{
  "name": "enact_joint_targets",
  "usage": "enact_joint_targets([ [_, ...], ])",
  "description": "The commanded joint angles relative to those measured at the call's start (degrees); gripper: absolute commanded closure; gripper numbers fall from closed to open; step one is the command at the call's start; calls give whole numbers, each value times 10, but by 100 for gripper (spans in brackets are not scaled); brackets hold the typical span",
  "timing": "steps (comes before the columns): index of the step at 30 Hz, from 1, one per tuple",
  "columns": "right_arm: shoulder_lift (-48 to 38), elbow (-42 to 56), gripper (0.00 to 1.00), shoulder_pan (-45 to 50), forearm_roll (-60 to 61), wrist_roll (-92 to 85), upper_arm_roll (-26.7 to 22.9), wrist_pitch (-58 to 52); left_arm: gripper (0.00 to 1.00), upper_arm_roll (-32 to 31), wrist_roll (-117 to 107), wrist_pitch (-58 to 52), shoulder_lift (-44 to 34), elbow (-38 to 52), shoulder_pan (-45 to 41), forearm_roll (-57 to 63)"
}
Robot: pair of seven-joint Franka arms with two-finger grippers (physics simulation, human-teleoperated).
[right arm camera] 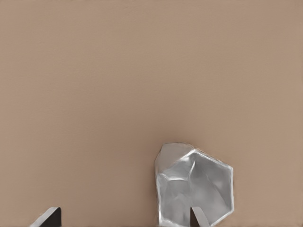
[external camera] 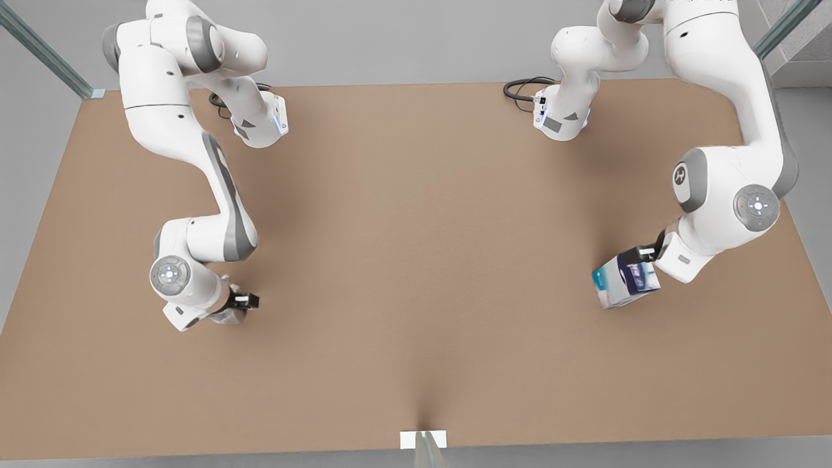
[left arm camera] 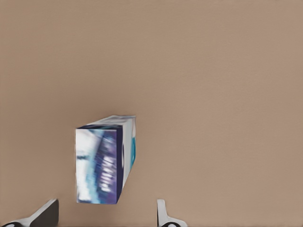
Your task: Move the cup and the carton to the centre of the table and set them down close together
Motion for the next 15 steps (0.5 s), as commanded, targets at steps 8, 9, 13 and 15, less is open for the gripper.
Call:
enact_joint_targets([
  [8,22,-19,0,-8,0,-5,0,19,1,6,43,8,24,5,3,-10],
  [9,29,-18,0,-9,1,-5,0,28,0,8,59,8,24,4,3,-10],
  [13,37,-18,0,-8,2,-4,0,36,0,23,74,12,24,2,3,-10],
  [15,42,-18,0,-8,2,-4,0,43,0,30,74,35,24,-8,3,-11],
])
